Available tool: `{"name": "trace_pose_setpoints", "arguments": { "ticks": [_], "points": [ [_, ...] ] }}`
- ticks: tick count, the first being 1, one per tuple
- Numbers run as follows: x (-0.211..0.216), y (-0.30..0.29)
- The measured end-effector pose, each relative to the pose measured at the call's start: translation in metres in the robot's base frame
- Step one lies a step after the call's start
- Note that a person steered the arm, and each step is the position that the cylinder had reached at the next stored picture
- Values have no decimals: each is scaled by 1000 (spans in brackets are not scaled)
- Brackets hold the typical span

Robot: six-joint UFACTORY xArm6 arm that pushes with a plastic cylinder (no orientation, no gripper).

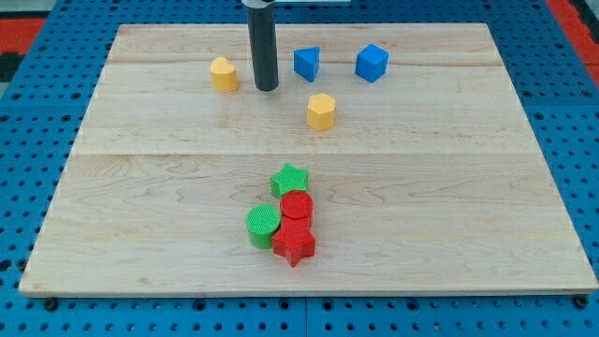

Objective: Move the yellow heart to the top of the green star

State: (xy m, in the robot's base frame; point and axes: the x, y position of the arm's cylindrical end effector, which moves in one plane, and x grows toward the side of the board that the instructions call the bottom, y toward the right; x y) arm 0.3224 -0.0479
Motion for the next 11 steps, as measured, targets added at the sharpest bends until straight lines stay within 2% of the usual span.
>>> {"name": "trace_pose_setpoints", "arguments": {
  "ticks": [2,4,5,7,8,10,11],
  "points": [
    [-11,-16],
    [-70,-60],
    [-66,-87],
    [0,-70],
    [25,-37],
    [81,76],
    [88,80]
  ]
}}
